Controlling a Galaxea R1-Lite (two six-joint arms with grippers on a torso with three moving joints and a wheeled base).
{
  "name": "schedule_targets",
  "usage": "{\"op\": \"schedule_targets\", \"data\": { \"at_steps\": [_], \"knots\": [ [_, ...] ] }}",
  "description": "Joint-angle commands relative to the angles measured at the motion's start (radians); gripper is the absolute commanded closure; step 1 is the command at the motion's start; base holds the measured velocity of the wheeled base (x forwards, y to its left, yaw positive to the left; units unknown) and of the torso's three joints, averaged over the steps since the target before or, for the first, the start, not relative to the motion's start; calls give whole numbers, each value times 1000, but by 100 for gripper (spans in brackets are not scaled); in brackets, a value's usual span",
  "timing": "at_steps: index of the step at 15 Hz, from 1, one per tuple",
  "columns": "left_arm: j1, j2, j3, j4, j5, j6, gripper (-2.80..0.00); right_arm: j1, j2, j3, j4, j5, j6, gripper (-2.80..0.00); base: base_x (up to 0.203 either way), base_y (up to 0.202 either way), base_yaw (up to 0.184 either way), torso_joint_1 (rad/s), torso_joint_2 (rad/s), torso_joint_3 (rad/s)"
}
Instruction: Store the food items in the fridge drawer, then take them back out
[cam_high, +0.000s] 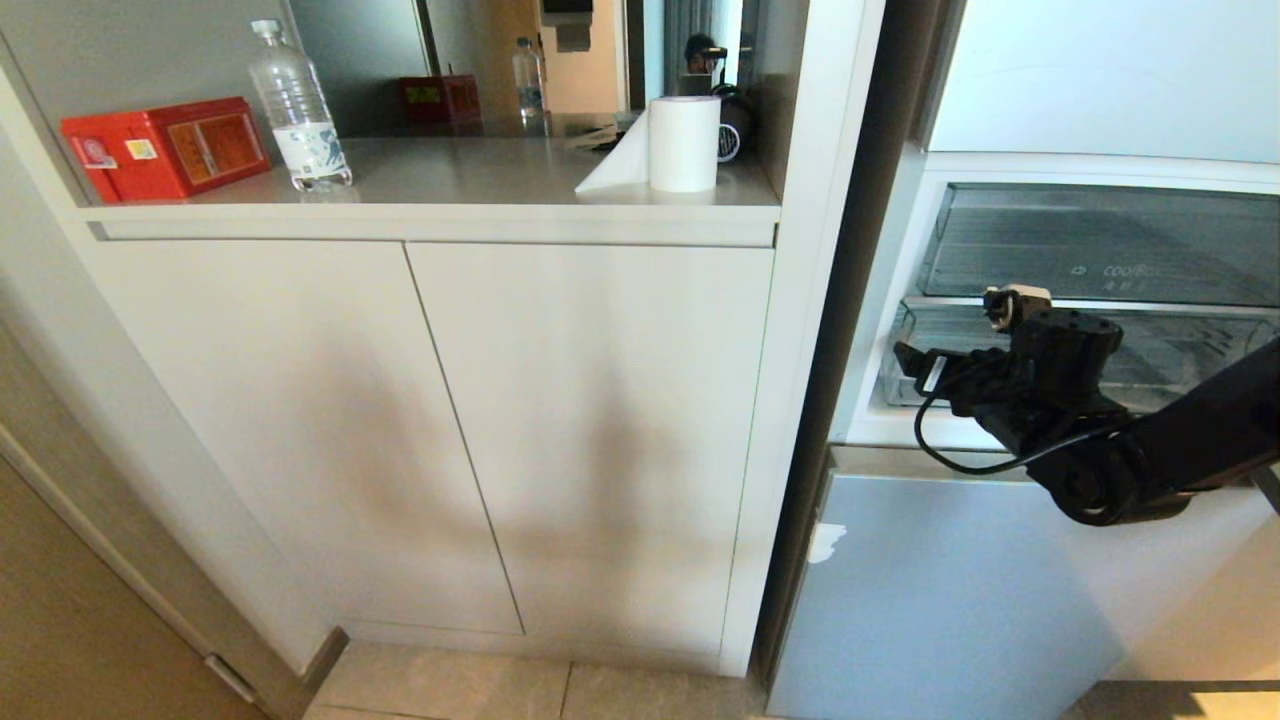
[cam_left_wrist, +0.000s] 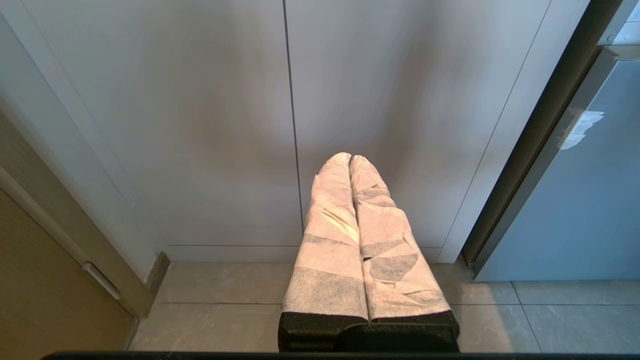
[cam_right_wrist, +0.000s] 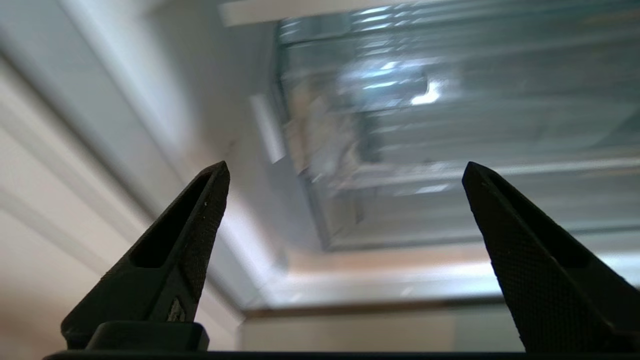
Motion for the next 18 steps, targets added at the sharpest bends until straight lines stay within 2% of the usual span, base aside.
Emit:
{"op": "schedule_targets", "data": {
  "at_steps": [1,12,13,18],
  "knots": [
    [0,0,2,0,0,0,0,-1,37,-29,-6,-7,-17,-280,0,0,0,0,0,0],
    [0,2,2,0,0,0,0,4,141,-202,-1,-36,-27,-280,0,0,0,0,0,0],
    [0,0,2,0,0,0,0,10,148,-209,-1,-36,-26,0,0,0,0,0,0,0],
    [0,1,2,0,0,0,0,66,160,-241,-1,-42,-26,0,0,0,0,0,0,0]
  ]
}}
